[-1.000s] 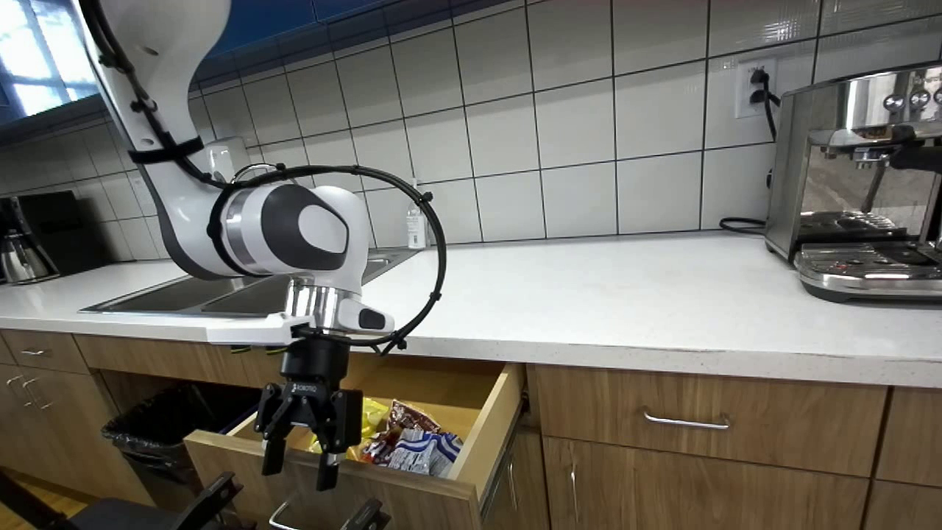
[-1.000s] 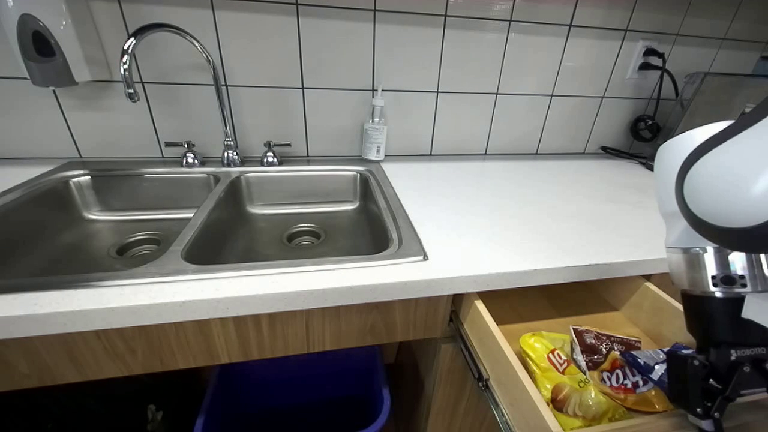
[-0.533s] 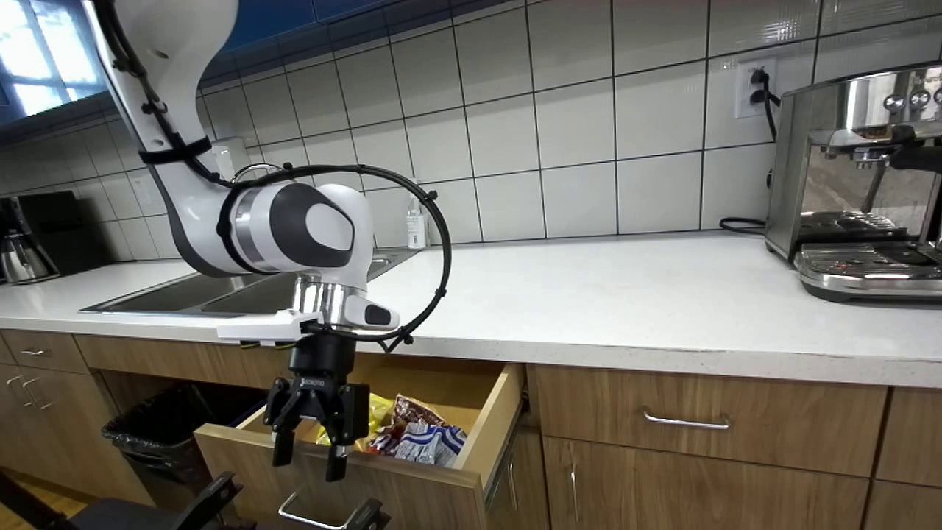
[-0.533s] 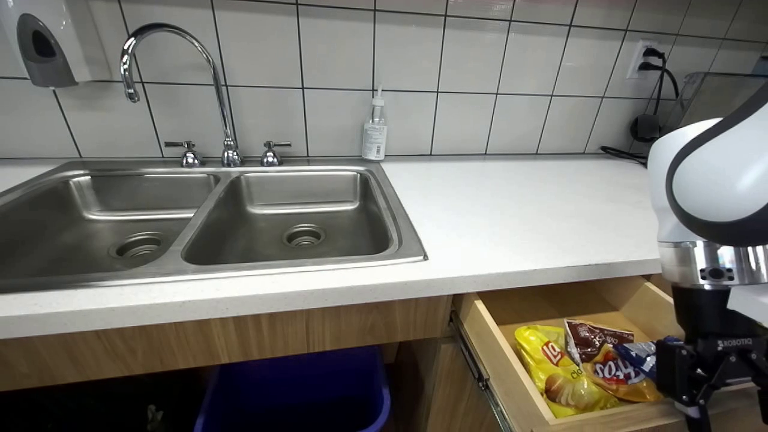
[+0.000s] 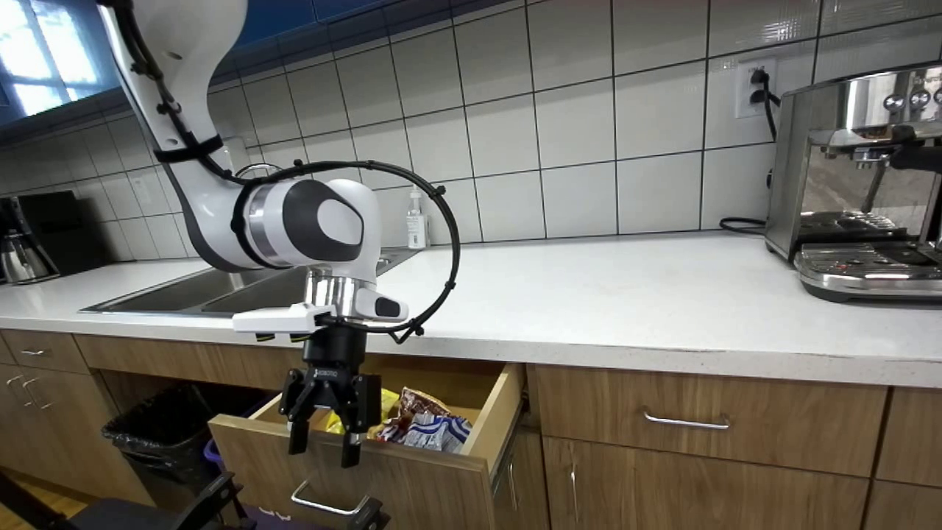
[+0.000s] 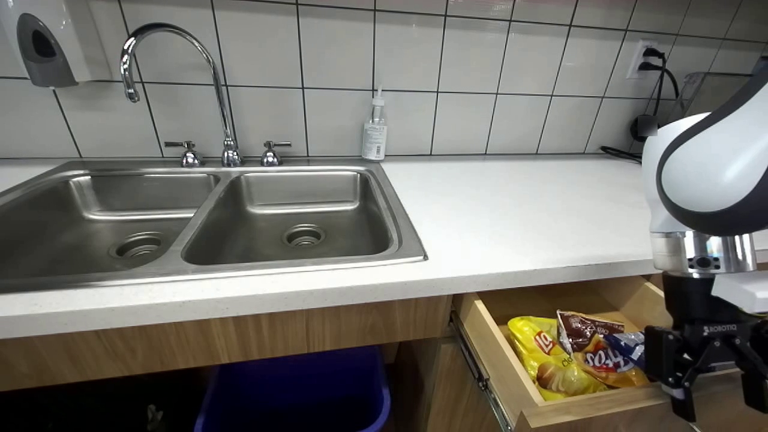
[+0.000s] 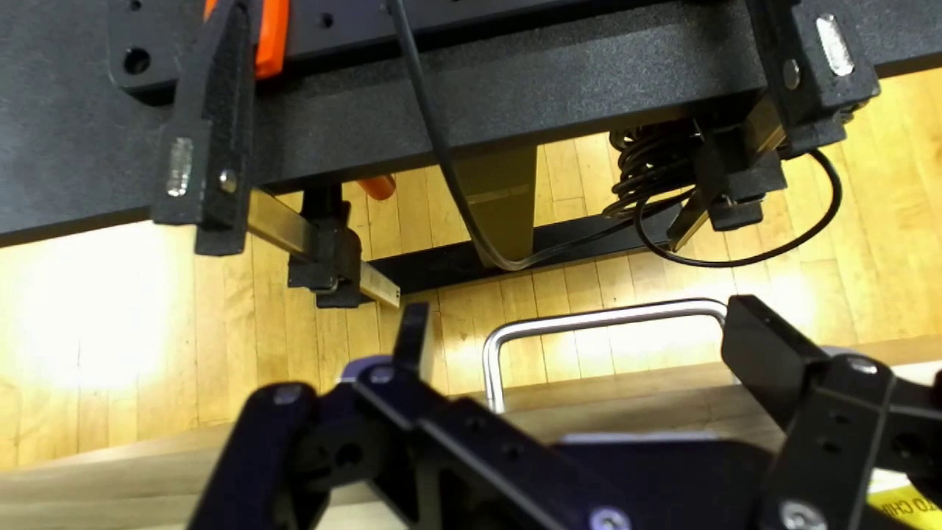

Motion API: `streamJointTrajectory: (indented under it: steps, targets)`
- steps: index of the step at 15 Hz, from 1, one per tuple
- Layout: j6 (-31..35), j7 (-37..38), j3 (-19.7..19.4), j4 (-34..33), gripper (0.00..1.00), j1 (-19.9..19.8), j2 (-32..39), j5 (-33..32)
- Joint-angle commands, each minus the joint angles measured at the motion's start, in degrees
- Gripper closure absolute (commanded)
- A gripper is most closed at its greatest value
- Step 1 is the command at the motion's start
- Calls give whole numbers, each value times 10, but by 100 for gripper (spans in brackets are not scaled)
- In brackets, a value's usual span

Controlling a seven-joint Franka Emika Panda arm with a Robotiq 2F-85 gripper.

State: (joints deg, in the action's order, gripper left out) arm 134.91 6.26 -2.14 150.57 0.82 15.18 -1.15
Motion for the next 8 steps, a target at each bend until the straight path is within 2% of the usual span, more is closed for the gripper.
streamJointTrajectory:
  steps: [1, 8]
  targets:
    - [5, 10, -9, -25, 0, -2, 14, -15]
    - [2, 7, -14, -49, 0, -1, 25, -34]
